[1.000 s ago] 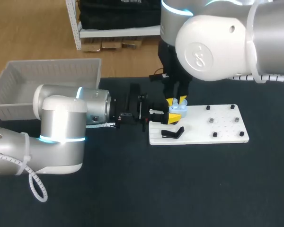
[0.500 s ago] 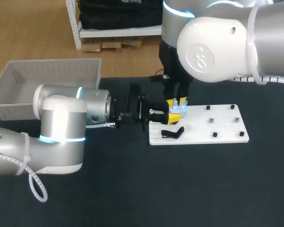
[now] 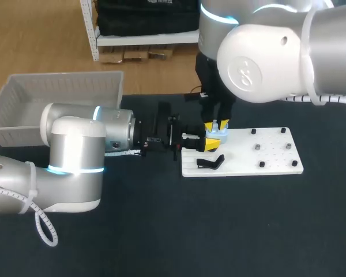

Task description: Pick up each earbud case from the left stands, insert the matching earbuds, close the lid, and place the case in the box.

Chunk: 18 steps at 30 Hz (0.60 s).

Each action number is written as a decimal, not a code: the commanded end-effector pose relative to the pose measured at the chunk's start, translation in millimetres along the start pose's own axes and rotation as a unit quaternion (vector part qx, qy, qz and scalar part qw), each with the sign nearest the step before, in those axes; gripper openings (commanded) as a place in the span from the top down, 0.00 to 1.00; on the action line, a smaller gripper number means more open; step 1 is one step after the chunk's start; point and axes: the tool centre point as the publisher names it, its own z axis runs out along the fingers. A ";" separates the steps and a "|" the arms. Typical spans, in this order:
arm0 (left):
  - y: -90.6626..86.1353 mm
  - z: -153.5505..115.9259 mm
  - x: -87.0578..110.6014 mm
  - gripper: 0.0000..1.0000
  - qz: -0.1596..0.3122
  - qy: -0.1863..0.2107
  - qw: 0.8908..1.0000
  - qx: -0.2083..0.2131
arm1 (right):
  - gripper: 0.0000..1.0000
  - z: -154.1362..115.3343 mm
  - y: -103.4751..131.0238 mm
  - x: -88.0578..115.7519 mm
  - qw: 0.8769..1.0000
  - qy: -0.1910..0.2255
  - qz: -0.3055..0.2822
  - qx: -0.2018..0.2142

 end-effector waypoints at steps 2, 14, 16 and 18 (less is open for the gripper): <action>0.7 0.3 0.4 1.00 0.000 0.000 1.000 0.001 | 1.00 2.7 -1.0 -0.1 1.000 -0.002 0.001 0.000; 0.7 0.3 0.4 1.00 0.000 0.000 1.000 0.001 | 1.00 4.0 -0.8 -4.7 1.000 -0.005 0.000 -0.003; 0.7 0.3 0.4 1.00 0.000 0.000 1.000 0.001 | 1.00 3.8 -0.5 -5.1 1.000 -0.005 0.000 -0.002; 0.7 0.3 0.4 1.00 0.000 0.000 1.000 0.001 | 1.00 3.6 -0.4 -5.5 1.000 -0.006 0.000 -0.002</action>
